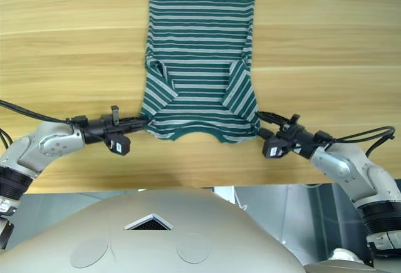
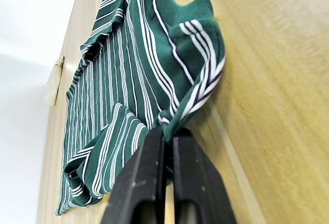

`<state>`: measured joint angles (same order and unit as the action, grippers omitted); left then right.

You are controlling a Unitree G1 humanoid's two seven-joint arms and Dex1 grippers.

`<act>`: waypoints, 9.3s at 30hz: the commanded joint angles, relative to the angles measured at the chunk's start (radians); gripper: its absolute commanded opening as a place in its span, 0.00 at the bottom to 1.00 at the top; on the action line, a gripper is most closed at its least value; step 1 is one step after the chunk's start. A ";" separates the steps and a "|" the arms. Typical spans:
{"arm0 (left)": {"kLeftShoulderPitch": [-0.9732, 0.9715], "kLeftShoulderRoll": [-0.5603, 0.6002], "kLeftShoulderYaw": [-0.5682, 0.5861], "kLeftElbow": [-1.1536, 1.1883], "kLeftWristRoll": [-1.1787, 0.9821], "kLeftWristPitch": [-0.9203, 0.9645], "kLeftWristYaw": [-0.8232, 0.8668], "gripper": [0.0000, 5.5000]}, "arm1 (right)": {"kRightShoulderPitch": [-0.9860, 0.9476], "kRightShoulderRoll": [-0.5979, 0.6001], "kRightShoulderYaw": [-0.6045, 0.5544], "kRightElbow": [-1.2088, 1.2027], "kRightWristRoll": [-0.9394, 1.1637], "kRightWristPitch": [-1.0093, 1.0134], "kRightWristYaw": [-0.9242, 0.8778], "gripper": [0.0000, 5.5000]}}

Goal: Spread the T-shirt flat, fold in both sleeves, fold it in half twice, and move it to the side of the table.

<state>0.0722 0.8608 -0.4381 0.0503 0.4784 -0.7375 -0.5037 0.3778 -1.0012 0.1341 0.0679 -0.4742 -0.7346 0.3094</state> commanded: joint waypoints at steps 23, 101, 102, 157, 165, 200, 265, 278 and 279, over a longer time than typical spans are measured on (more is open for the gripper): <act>0.373 0.028 0.015 -0.100 -0.287 -0.001 -0.038 0.00 | 0.230 -0.029 -0.142 -0.179 0.264 -0.007 0.099 0.00; -0.718 -0.480 0.411 1.236 -0.253 0.143 0.482 0.67 | -1.131 0.862 0.608 1.144 -0.376 0.261 -0.318 0.56; -0.707 -0.475 0.413 1.226 -0.259 0.122 0.470 0.67 | -1.130 0.835 0.621 1.143 -0.379 0.238 -0.289 0.56; -0.071 -0.382 -0.041 0.306 0.053 0.187 0.407 0.67 | -0.341 0.308 -0.042 -0.005 0.481 0.097 0.198 0.56; -0.055 -0.330 0.262 0.008 -0.078 0.185 0.525 0.67 | -0.278 0.363 -0.051 -0.023 0.470 0.044 0.186 0.56; 0.121 0.066 -0.029 0.051 -0.143 -0.053 -0.204 0.67 | 0.007 0.150 0.094 -0.141 0.045 0.012 0.259 0.56; -0.104 -0.016 -0.074 0.390 -0.122 -0.130 -0.075 0.67 | -0.078 0.150 0.172 -0.122 0.037 0.033 0.234 0.56; -0.032 -0.016 -0.136 0.295 -0.161 -0.171 -0.134 0.64 | -0.084 0.152 0.177 -0.127 0.035 0.036 0.238 0.56; -0.028 -0.017 -0.142 0.293 -0.167 -0.168 -0.144 0.61 | -0.087 0.155 0.177 -0.126 0.033 0.036 0.236 0.56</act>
<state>-0.0179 0.8266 -0.5117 0.3108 0.2438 -0.9537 -0.5530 0.2886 -0.8344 0.3016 -0.0790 -0.3942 -0.7295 0.5222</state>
